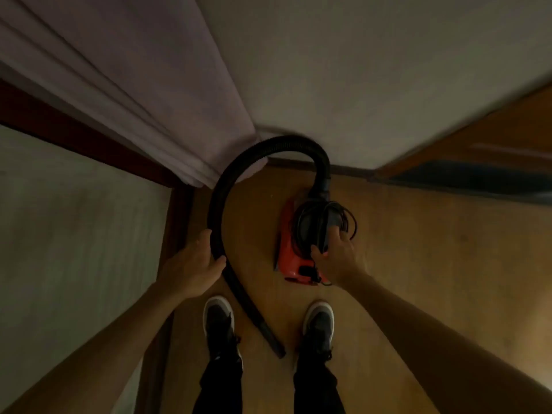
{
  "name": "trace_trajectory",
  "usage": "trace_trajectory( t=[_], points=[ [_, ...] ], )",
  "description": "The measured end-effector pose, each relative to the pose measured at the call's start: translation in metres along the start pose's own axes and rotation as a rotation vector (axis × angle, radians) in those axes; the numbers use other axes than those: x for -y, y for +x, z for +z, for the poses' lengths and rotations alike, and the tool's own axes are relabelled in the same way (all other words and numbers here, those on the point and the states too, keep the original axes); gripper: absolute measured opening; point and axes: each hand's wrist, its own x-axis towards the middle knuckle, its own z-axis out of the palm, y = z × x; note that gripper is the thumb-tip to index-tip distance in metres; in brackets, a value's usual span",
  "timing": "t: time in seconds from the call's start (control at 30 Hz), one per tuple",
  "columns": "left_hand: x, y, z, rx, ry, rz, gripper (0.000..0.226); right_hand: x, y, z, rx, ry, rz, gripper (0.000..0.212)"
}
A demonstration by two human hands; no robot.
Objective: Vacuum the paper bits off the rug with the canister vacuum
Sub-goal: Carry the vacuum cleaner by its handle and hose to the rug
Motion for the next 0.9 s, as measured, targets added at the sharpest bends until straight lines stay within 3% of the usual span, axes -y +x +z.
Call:
trace_trajectory(
  t=[0.23,0.5,0.73,0.9],
  points=[
    [0.020,0.051,0.036,0.007,0.013,-0.045,0.064,-0.028,0.039,0.036,-0.091,0.040,0.081,0.072],
    [0.049,0.104,0.059,-0.060,0.124,-0.118,0.061,-0.035,0.067,0.063,-0.229,0.176,0.059,0.065],
    [0.066,0.155,0.066,-0.085,-0.155,-0.226,0.060,-0.022,0.094,0.080,-0.384,0.333,0.082,0.058],
    [0.068,0.183,0.074,-0.123,-0.415,-0.218,0.077,-0.020,0.106,0.095,-0.525,0.405,0.112,0.054]
  ],
)
